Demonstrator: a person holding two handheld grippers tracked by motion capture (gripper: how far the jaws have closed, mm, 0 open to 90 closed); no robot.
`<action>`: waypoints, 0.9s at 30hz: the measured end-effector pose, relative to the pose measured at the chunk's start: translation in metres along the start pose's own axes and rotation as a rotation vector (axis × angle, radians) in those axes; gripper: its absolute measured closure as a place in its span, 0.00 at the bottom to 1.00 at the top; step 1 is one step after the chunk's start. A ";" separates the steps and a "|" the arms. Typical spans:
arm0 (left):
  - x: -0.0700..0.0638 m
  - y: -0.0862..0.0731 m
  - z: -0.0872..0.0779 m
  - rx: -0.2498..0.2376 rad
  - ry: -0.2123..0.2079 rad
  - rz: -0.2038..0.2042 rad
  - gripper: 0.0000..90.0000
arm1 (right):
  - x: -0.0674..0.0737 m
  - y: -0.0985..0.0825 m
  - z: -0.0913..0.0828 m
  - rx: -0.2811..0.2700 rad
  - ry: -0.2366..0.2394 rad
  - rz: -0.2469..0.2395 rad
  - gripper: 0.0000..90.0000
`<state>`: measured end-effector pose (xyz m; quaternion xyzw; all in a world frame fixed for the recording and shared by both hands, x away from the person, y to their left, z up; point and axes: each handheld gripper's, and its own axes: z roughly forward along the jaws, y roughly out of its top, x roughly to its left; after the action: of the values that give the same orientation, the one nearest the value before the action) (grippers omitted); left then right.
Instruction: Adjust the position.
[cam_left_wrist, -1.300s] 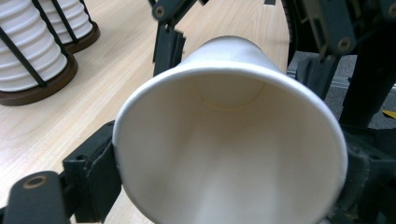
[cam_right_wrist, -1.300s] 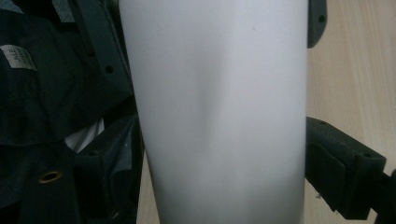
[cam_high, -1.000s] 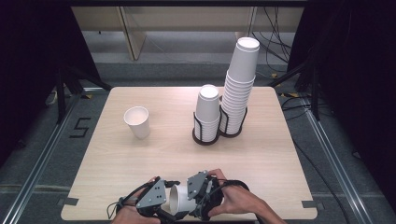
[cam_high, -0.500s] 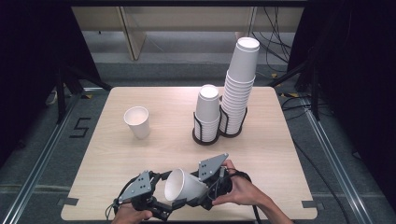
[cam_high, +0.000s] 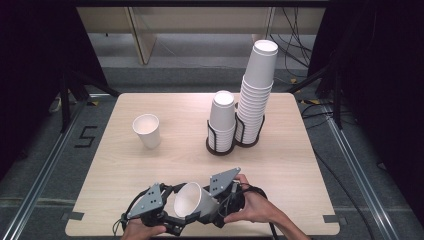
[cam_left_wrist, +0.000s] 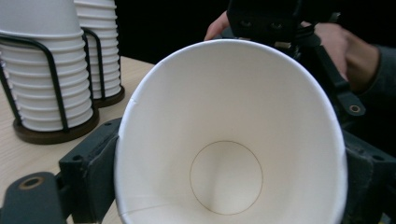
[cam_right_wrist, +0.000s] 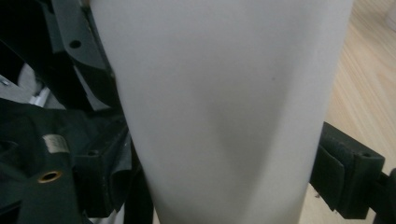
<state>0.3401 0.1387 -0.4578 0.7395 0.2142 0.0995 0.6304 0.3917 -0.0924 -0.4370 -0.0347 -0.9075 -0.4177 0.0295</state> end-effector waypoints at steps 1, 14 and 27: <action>0.000 0.001 0.000 0.012 0.005 0.002 0.12 | 0.001 0.001 0.000 0.007 -0.018 -0.009 0.19; 0.002 -0.001 -0.001 -0.087 0.019 -0.075 0.06 | 0.001 0.001 0.000 -0.056 -0.012 -0.019 0.25; -0.002 0.000 -0.001 -0.120 0.030 -0.048 0.11 | 0.000 0.000 0.006 -0.142 0.027 0.031 0.23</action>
<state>0.3381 0.1391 -0.4570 0.6933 0.2350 0.1079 0.6726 0.3912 -0.0881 -0.4405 -0.0453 -0.8745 -0.4808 0.0455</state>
